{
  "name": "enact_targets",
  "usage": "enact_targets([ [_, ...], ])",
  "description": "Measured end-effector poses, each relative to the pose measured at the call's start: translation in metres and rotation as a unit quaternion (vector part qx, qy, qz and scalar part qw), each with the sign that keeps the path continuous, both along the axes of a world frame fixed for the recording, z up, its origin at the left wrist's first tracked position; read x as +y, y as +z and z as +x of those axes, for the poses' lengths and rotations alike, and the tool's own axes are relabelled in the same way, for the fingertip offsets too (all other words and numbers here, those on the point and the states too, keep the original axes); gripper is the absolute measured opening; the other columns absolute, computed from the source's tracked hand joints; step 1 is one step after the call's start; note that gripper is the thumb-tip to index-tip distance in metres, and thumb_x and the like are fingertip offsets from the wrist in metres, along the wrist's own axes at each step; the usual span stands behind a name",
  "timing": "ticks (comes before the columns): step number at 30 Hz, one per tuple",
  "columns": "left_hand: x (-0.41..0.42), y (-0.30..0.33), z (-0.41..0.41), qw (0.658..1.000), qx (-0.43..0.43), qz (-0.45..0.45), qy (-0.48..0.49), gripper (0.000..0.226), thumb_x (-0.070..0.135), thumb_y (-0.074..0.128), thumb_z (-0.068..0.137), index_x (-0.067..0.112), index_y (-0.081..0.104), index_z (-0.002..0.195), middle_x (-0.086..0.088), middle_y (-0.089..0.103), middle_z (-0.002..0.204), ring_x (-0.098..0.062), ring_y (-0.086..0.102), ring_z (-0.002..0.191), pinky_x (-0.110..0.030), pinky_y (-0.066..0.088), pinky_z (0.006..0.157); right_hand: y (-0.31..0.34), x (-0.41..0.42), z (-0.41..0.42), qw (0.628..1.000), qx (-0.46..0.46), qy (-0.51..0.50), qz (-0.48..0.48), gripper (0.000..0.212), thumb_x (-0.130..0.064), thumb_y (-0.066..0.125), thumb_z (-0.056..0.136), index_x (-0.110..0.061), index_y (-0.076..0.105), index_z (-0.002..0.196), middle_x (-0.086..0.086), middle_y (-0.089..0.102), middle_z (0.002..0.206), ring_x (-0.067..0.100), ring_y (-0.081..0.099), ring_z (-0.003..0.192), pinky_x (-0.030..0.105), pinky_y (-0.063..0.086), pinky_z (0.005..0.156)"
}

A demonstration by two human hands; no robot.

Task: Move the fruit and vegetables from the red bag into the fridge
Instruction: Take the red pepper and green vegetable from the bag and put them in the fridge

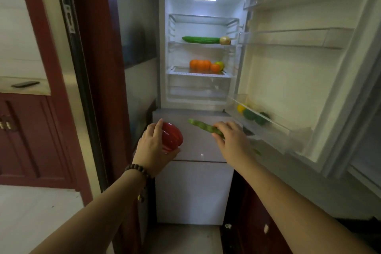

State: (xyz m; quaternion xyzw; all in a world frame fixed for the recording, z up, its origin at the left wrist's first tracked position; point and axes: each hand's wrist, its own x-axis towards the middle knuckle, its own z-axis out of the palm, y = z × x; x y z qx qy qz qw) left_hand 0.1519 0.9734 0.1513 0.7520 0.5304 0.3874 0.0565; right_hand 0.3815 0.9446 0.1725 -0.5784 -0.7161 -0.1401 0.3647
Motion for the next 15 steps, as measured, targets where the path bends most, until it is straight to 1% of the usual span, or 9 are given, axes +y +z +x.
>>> enact_targets([
  [5,0.106,0.03,0.032,1.0,0.001,0.025,0.007,0.098,0.041,0.079,0.067,0.012,0.025,0.144,-0.01,0.037,0.139,-0.03,0.041,0.125,-0.05,0.04,0.102,0.028,0.107,0.037,1.0,0.002,0.002,0.018,0.019,-0.022,0.058,0.09,-0.01,0.061,0.104,0.012,0.055,0.094,0.032,0.053,0.085,0.042,0.047,0.069],
  [8,0.166,0.056,0.053,0.998,0.001,0.055,0.012,0.097,0.041,0.08,0.066,0.012,0.026,0.143,-0.011,0.039,0.137,-0.03,0.043,0.123,-0.05,0.041,0.101,0.052,0.166,0.06,1.0,0.0,0.002,0.025,0.021,-0.023,0.059,0.09,-0.01,0.061,0.107,0.013,0.055,0.095,0.033,0.055,0.087,0.045,0.048,0.071],
  [12,0.235,0.084,0.077,0.997,0.0,0.082,0.001,0.098,0.042,0.078,0.067,0.014,0.023,0.144,-0.01,0.037,0.139,-0.029,0.041,0.125,-0.049,0.042,0.1,0.084,0.236,0.076,0.999,0.007,0.006,0.049,0.02,-0.022,0.059,0.089,-0.011,0.061,0.107,0.012,0.055,0.095,0.031,0.055,0.085,0.04,0.048,0.07],
  [15,0.283,0.101,0.088,0.995,-0.016,0.102,-0.01,0.098,0.039,0.079,0.068,0.015,0.022,0.144,-0.009,0.034,0.14,-0.029,0.042,0.124,-0.047,0.044,0.099,0.102,0.285,0.079,0.998,0.008,0.016,0.063,0.02,-0.018,0.06,0.089,-0.008,0.062,0.106,0.015,0.057,0.098,0.034,0.055,0.09,0.04,0.048,0.074],
])
